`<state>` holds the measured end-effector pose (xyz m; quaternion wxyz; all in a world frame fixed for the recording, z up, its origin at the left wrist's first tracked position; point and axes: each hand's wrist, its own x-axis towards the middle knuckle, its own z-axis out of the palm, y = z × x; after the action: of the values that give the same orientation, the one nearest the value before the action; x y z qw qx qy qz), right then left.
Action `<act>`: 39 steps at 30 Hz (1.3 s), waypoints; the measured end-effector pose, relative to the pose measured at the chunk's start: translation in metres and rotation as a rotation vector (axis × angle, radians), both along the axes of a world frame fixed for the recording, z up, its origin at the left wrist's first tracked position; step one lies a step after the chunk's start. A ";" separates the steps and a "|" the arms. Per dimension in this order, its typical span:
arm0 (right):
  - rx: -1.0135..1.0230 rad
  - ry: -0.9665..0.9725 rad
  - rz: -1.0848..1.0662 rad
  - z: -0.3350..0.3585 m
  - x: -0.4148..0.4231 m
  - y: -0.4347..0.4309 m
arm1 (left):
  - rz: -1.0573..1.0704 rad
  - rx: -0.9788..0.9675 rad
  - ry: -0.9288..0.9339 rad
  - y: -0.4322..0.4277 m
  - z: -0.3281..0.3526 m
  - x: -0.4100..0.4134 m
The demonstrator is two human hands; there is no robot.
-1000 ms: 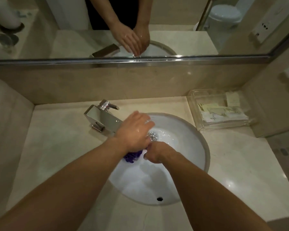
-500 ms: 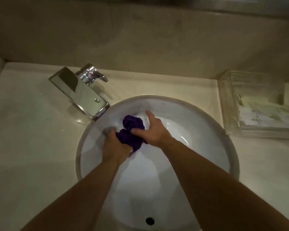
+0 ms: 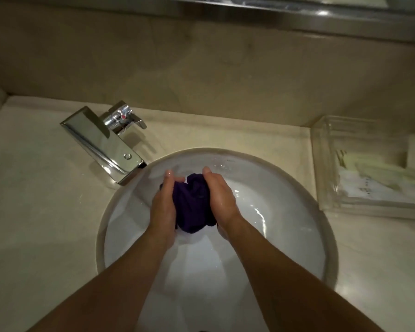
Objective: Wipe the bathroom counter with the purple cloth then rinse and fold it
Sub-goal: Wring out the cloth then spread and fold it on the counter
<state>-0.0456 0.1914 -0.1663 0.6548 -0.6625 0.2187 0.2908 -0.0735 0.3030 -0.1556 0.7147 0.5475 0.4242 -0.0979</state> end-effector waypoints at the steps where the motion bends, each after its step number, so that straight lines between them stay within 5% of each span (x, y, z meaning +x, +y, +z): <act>1: -0.013 -0.017 -0.032 0.010 -0.002 -0.003 | -0.026 -0.013 -0.010 -0.006 0.009 0.001; 8: -0.126 -0.144 -0.195 0.074 -0.024 -0.006 | -0.233 0.066 -0.164 -0.054 0.082 0.003; 11: -0.188 -0.186 -0.281 0.096 -0.036 -0.002 | -0.307 0.242 -0.221 -0.067 0.110 -0.005; 17: -0.348 -0.376 -0.435 0.123 -0.046 -0.008 | -0.172 0.363 -0.265 -0.068 0.133 -0.010; 30: -0.413 -0.385 -0.446 0.149 -0.046 -0.021 | -0.155 0.331 -0.215 -0.078 0.147 -0.002; 36: -0.328 -0.419 -0.462 0.182 -0.029 -0.037 | -0.324 0.103 -0.325 -0.070 0.177 0.005; 39: -0.232 -0.399 -0.558 0.204 -0.015 -0.049 | -0.152 -0.213 -0.331 -0.054 0.188 0.011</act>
<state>-0.0603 0.1419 0.0378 0.6592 -0.6909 0.2906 -0.0607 -0.0627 0.2486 0.0327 0.8189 0.5079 0.2460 -0.1046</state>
